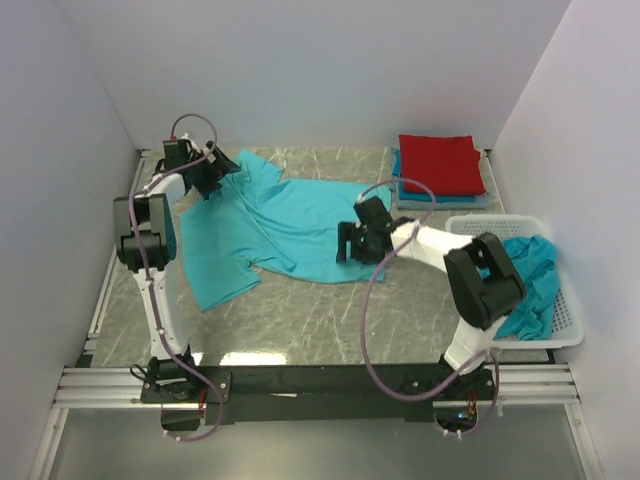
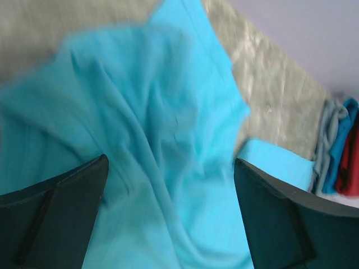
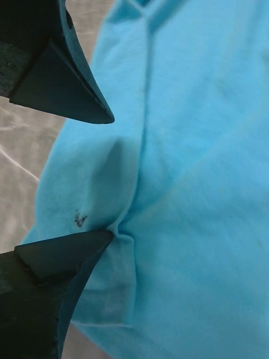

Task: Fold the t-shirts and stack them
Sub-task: Flatten the tshirt out

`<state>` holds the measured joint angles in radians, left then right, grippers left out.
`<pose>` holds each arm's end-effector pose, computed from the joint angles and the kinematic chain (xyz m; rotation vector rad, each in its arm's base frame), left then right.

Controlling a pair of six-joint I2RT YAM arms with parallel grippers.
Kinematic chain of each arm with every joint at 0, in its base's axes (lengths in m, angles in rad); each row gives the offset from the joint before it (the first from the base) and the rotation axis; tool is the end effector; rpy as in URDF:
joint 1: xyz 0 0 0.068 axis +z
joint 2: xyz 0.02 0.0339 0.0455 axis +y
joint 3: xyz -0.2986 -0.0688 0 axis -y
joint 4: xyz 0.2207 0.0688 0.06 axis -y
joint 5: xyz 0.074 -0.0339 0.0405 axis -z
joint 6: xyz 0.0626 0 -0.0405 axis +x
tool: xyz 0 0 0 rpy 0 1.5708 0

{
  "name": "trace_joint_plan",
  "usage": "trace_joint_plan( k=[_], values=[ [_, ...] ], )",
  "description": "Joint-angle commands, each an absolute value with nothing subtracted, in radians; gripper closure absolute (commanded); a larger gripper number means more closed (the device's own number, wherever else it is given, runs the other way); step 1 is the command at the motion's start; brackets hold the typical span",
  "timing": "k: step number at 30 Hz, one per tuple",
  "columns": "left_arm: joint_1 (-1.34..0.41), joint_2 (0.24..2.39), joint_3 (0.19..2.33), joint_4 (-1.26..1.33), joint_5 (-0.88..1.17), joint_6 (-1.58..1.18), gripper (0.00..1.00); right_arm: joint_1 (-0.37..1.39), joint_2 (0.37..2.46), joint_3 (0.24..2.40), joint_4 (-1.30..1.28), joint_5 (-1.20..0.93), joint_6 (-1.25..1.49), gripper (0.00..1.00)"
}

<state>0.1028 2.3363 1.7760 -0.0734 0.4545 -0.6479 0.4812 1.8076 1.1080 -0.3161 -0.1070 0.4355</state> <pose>0.5506 0.0292 0.1852 -0.5749 2.1711 -0.8007 0.3243 0.1769 0.1918 -0.1011 2.6508 0.4617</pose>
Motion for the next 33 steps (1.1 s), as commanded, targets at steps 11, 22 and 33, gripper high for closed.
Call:
trace_joint_plan(
  k=[11, 22, 33],
  values=[
    [0.095, 1.502, 1.024, -0.046, 0.385, -0.708, 0.01, 0.638, 1.332, 0.848, -0.414, 0.164, 0.574, 0.15],
    [0.081, 0.793, 0.459, -0.493, 0.03, -0.94, 0.01, 0.514, 1.197, 0.756, -0.446, 0.103, 0.522, 0.15],
    [0.075, 0.929, 0.37, -0.459, 0.003, -1.069, 0.05, 0.505, 1.207, 0.724, -0.446, 0.02, 0.52, 0.15]
  ],
)
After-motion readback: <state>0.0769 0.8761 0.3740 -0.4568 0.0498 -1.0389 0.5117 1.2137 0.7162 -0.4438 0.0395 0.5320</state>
